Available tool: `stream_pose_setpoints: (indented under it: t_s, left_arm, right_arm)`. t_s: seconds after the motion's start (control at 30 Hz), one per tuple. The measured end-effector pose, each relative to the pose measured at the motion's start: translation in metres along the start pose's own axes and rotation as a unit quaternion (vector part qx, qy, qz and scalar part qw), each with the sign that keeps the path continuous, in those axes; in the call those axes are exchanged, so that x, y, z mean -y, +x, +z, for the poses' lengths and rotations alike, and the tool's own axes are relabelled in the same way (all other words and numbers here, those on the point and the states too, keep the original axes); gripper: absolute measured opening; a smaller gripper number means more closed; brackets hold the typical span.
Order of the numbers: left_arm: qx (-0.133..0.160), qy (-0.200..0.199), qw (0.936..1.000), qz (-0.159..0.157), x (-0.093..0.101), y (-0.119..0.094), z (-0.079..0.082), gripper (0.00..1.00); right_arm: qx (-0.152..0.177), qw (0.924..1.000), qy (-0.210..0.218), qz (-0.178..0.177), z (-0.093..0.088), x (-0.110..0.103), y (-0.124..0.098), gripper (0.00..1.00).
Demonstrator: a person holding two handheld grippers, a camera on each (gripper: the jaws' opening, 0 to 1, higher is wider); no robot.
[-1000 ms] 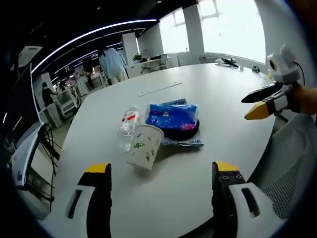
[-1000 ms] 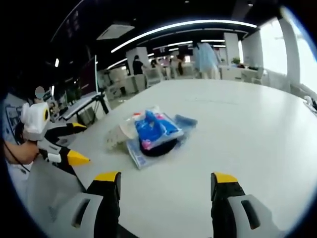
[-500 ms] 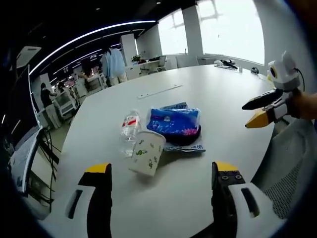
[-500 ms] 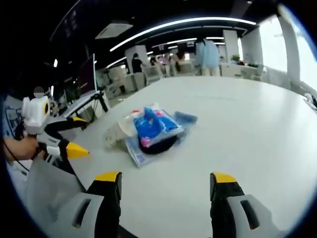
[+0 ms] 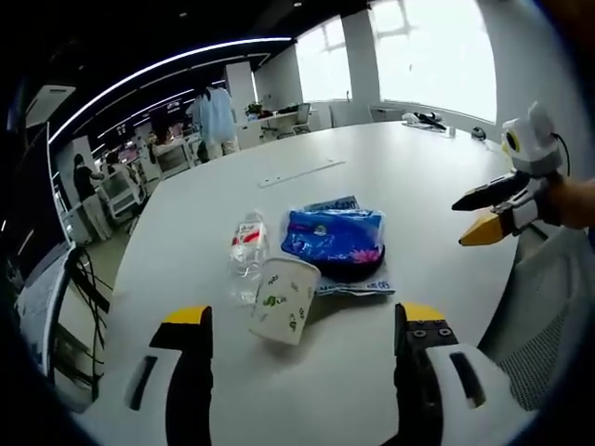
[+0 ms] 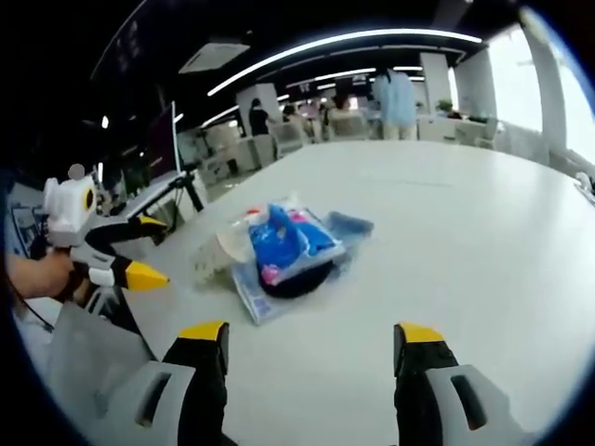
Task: Arrange the tabletop items into an orderly group along one side of the table until the central work area is clear of visible clutter.
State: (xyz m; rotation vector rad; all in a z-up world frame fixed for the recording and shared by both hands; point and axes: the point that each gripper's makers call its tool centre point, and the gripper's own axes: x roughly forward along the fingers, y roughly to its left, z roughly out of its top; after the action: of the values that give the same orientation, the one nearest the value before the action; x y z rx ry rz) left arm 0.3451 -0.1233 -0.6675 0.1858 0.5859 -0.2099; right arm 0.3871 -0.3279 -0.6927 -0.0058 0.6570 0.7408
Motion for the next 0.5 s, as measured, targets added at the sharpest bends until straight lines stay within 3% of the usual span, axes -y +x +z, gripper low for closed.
stream_pose_setpoints:
  t_s: [0.5]
  left_arm:
    - [0.001,-0.002,0.9999,-0.013,0.0,0.021,0.019,0.8]
  right_arm:
    - [-0.011,0.9999,0.007,0.01,0.007,0.003,0.013,0.72]
